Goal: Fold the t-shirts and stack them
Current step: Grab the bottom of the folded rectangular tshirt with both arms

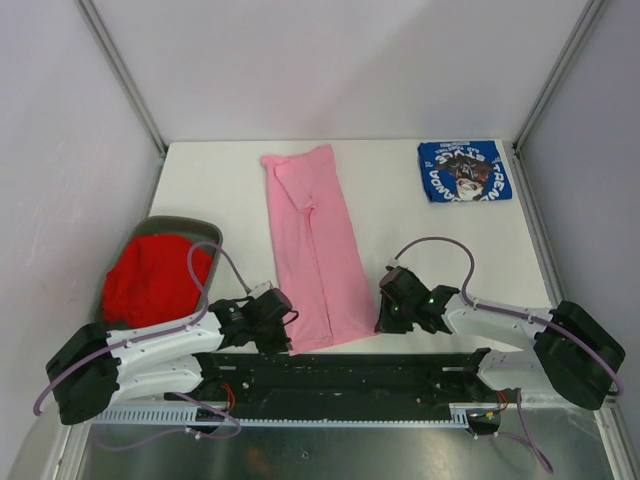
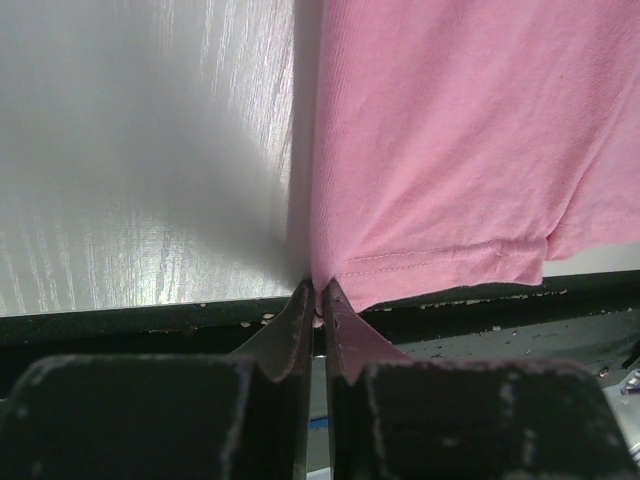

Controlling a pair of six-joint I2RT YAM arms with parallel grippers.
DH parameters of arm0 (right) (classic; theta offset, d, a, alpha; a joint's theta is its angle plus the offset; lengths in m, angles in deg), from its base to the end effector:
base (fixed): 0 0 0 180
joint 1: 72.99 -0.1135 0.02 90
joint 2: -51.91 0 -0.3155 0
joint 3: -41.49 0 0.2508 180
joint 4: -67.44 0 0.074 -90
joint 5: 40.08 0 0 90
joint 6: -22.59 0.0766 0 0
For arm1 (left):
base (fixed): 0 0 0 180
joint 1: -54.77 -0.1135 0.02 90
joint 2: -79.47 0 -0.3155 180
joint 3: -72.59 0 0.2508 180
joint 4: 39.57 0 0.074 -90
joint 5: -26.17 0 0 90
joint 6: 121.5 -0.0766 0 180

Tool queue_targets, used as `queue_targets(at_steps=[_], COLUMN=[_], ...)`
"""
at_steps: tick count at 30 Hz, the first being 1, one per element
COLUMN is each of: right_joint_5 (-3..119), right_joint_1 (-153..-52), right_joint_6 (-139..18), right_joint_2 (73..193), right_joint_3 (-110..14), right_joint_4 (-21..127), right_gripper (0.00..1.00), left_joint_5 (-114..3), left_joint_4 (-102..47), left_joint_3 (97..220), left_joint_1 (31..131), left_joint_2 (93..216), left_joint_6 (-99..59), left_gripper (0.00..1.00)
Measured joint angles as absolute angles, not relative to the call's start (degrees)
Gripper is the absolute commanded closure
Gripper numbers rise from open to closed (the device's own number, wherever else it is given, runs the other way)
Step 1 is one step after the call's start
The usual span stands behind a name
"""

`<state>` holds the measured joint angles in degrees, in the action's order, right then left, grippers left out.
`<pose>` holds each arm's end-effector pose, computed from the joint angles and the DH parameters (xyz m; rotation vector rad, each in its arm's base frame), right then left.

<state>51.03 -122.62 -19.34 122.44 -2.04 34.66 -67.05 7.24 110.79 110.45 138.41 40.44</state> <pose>0.1375 0.1641 0.1670 -0.0446 2.7509 0.5769 0.0877 -0.1208 0.1559 -0.4233 2.8494 -0.4773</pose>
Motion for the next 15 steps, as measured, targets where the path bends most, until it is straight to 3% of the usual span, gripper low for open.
queue_targets(at_steps=[3,15], right_joint_5=[50.8,48.6], right_joint_1=[-123.4,-130.9], right_joint_6=[-19.0,-16.5], right_joint_2=[122.5,115.1], right_joint_3=[-2.1,-3.1], right_joint_4=[34.6,27.6], right_gripper=[0.99,1.0], left_joint_5=[-67.0,-65.1], left_joint_4=[7.3,10.3], left_joint_3=[110.8,109.7], left_joint_1=[110.5,110.5], left_joint_2=[138.3,130.0], left_joint_6=[40.4,39.9], left_gripper=[0.94,1.0])
